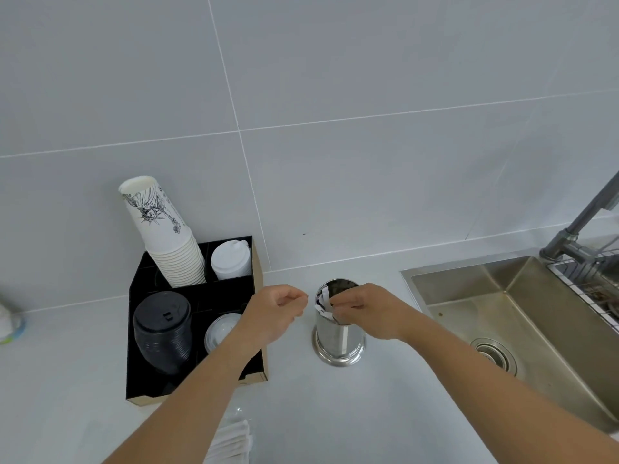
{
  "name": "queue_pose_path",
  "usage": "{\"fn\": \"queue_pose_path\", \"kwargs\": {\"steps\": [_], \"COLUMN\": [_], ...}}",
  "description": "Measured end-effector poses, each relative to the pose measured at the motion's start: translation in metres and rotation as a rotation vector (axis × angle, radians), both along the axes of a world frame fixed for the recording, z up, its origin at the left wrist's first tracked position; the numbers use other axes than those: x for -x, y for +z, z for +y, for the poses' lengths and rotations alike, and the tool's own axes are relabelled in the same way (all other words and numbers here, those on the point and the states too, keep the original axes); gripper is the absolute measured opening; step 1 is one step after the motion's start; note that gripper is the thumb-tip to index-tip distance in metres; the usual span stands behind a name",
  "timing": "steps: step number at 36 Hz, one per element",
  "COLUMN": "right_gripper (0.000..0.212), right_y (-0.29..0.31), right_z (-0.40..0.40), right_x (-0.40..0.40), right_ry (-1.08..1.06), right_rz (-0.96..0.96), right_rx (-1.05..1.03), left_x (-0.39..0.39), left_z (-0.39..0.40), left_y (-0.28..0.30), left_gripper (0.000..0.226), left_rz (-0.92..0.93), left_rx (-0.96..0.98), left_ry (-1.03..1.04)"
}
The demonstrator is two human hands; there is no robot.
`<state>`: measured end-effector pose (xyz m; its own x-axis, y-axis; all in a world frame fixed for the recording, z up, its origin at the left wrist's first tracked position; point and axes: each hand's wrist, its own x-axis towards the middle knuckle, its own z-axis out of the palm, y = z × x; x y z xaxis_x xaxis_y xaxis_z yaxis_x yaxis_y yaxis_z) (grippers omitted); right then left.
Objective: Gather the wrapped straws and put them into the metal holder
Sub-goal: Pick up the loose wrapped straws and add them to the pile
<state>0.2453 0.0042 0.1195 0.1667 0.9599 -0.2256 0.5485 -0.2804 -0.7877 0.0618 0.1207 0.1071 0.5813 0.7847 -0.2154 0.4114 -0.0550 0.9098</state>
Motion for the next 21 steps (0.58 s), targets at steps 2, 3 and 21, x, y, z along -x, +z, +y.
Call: {"fn": "queue_pose_path", "kwargs": {"steps": [2, 3, 21], "right_gripper": [0.029, 0.035, 0.025], "right_y": [0.004, 0.005, -0.054], "right_z": [-0.006, -0.009, -0.03], "right_x": [0.003, 0.005, 0.099], "right_ry": [-0.084, -0.126, -0.545], "right_rz": [0.168, 0.267, 1.116], "right_rx": [-0.01, -0.032, 0.181], "left_x": [0.007, 0.011, 0.231], "left_z": [-0.003, -0.005, -0.046], "left_y": [0.001, 0.002, -0.068], "left_gripper": [0.007, 0.008, 0.019], "left_rz": [-0.028, -0.054, -0.154], "left_rx": [0.044, 0.081, 0.583], "left_ry": [0.028, 0.051, 0.629]}}
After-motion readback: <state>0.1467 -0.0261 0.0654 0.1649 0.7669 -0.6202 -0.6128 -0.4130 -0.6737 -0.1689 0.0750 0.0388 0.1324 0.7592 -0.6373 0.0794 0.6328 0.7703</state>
